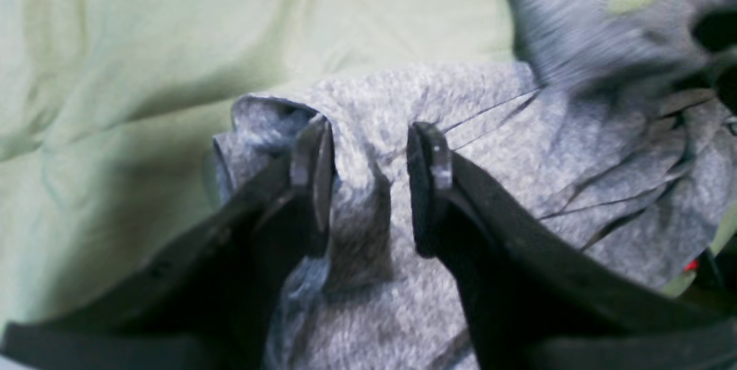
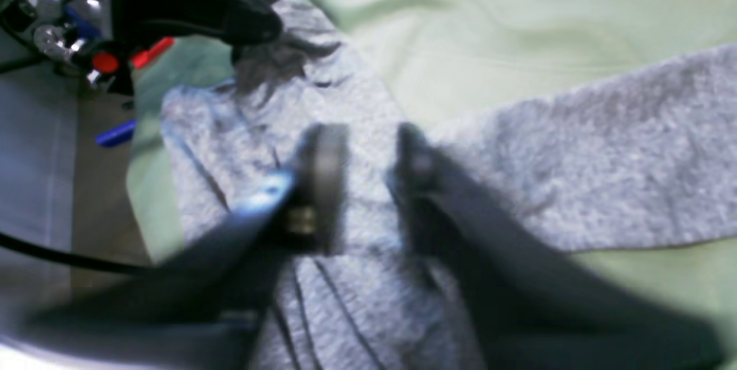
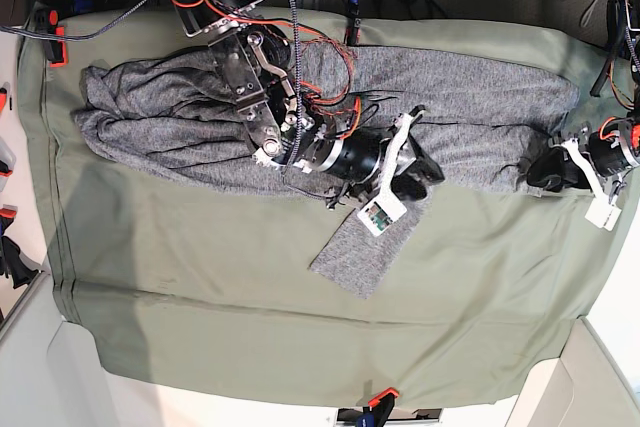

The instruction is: Fold the T-shirt properly

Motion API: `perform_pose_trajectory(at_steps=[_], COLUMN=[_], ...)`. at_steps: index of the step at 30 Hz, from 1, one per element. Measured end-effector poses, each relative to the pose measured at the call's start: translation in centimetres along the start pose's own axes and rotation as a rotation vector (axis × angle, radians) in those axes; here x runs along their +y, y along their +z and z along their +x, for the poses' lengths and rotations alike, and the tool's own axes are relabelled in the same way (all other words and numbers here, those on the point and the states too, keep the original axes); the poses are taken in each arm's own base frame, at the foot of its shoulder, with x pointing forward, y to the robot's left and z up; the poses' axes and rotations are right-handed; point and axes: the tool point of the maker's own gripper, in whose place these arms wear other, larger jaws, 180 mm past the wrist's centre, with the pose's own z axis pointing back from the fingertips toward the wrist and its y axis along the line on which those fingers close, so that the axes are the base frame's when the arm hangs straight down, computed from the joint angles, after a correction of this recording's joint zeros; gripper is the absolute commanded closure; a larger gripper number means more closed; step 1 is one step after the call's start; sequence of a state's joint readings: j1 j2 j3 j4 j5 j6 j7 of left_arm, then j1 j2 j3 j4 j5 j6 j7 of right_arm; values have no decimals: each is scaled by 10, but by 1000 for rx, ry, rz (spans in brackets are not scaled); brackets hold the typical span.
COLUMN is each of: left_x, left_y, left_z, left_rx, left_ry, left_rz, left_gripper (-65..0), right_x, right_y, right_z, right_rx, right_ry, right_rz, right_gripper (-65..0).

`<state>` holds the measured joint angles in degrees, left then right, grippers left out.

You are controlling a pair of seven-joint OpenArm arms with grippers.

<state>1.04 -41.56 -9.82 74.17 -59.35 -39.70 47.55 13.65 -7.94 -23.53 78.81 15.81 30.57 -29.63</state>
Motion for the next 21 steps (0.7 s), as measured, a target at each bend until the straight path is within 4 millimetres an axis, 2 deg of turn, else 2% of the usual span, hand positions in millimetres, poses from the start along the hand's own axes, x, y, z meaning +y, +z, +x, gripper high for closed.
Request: perform_pose_trajectory(at_steps=[1, 4, 6, 9, 12, 16, 19, 21], left_x=[0, -4, -9, -19, -23, -33, -57, -82], left_y=[0, 0, 0, 3, 6, -5, -34, -59], left_z=[2, 13, 29, 59, 80, 91, 90, 85], left_rx=[-7, -27, -60, -140, -199, -237, -211, -193], left_ry=[0, -48, -94, -156, -185, -191, -253, -323], left_rz=[-1, 8, 10, 6, 5, -4, -37, -71], left_gripper=[-244, -244, -282, -376, -379, -379, -379, -379], right_x=[-3, -12, -23, -45, -61, -79, -99, -108], right_y=[2, 13, 25, 53, 84, 130, 167, 189], right_z=[0, 5, 17, 44, 51, 45, 27, 12], right_rx=[12, 23, -4, -106, -142, -183, -179, -171], right_ry=[-1, -6, -7, -19, -49, -90, -113, -138], right_rz=[-10, -42, -80, -164, -236, -312, -407, -459], right_gripper=[-413, -420, -420, -420, -419, -419, -419, -419])
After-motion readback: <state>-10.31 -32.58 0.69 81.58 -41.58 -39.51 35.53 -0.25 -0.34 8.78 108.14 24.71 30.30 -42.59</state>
